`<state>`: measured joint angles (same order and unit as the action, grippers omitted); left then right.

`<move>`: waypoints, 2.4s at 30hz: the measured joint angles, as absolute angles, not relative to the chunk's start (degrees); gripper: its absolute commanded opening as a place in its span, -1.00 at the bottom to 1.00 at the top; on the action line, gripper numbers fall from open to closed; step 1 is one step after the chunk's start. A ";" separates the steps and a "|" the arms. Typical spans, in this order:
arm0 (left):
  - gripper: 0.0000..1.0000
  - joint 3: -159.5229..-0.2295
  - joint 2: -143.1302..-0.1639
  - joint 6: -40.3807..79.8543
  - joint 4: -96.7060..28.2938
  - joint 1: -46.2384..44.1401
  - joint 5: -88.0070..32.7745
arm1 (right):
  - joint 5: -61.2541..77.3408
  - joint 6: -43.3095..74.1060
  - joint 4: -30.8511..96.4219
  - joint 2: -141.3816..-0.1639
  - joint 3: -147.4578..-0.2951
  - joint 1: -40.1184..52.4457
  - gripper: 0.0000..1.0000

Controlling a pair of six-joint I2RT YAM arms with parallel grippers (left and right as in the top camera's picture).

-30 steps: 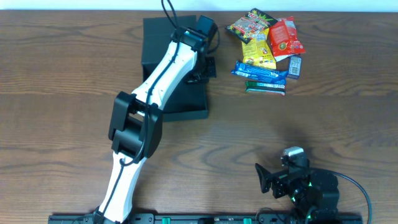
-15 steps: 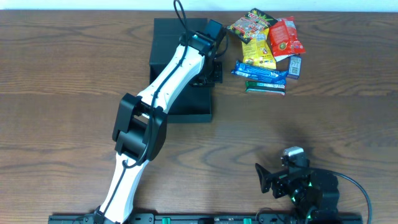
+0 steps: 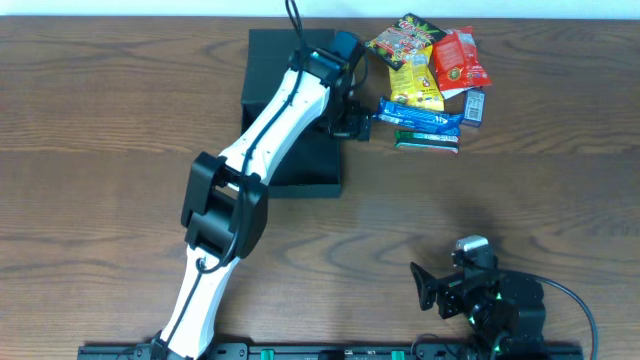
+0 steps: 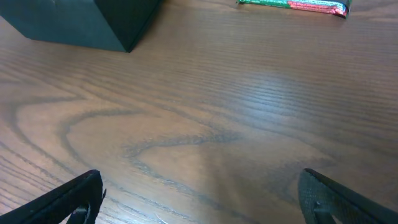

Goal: Pack container

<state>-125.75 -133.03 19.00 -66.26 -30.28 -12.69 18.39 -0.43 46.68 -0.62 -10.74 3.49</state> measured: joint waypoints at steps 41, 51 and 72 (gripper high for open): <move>0.91 -123.48 -74.85 7.38 -92.12 -30.11 9.26 | 18.39 -0.43 46.68 -0.62 -10.74 3.49 0.98; 0.91 -93.08 -62.85 7.18 -87.39 -30.11 9.15 | 18.31 -0.47 46.70 -0.62 -10.74 3.49 0.98; 0.91 -74.26 -54.96 7.01 -79.68 -30.11 6.15 | 31.18 43.33 39.40 -0.62 -10.68 3.49 0.98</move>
